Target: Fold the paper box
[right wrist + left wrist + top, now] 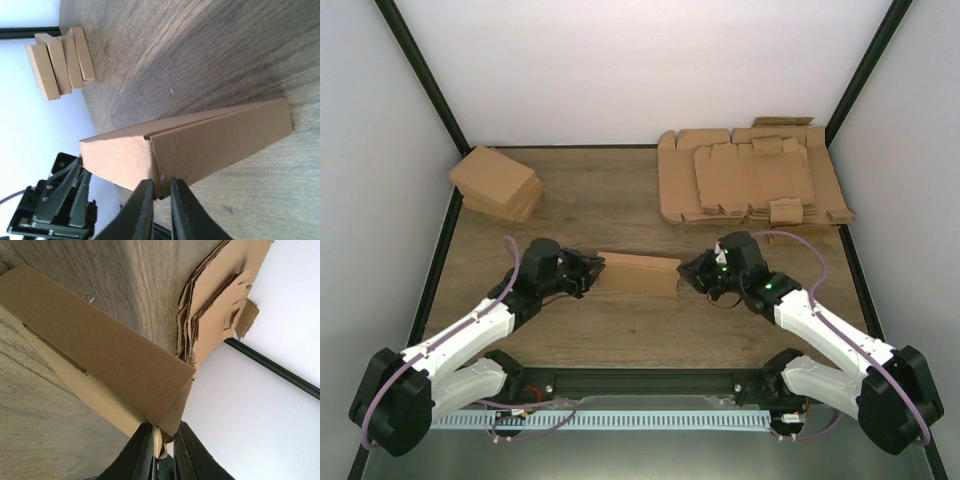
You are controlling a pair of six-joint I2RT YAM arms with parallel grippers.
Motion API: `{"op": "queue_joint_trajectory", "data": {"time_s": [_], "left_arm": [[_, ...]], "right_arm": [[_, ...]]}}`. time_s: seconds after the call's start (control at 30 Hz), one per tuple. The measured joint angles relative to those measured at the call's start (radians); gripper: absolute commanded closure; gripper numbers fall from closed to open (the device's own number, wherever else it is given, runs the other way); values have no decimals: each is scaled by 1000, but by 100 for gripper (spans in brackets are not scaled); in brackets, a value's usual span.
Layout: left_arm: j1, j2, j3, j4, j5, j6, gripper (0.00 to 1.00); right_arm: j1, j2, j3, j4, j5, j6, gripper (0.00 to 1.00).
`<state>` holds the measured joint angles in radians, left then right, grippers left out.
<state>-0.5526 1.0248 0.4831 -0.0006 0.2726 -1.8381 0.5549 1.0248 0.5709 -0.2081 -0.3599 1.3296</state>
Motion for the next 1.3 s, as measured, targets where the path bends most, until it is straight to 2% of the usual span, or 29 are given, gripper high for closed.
{"op": "queue_joint_trajectory", "data": {"time_s": [0.1, 0.43, 0.5, 0.57, 0.8, 0.97, 1.07, 1.13, 1.23, 1.3], "left_arm": [[0, -4, -7, 6, -2, -1, 92], [0, -11, -14, 5, -12, 0, 92], [0, -15, -14, 1, -11, 1, 89], [0, -21, -12, -11, -14, 9, 82], [-13, -36, 56, -210, -79, 90, 33], [-13, -85, 84, -398, -167, 145, 16], [-12, -120, 134, -535, -249, 210, 14], [-12, -137, 190, -610, -306, 269, 17], [-9, -135, 291, -684, -385, 393, 29], [-6, -100, 380, -724, -434, 541, 41]], "right_arm": [[-1, 4, -2, 0, 0, -18, 99], [-4, 28, 21, -16, -4, -76, 96], [-3, 26, 31, -31, 3, -89, 95], [-2, 27, 42, -52, 10, -101, 95], [5, 45, 84, -117, 24, -155, 95], [5, 52, 97, -137, 26, -185, 96], [5, 55, 101, -144, 26, -194, 96], [5, 55, 101, -144, 26, -196, 96], [5, 54, 102, -146, 28, -197, 96], [5, 51, 102, -149, 30, -198, 96]]}}
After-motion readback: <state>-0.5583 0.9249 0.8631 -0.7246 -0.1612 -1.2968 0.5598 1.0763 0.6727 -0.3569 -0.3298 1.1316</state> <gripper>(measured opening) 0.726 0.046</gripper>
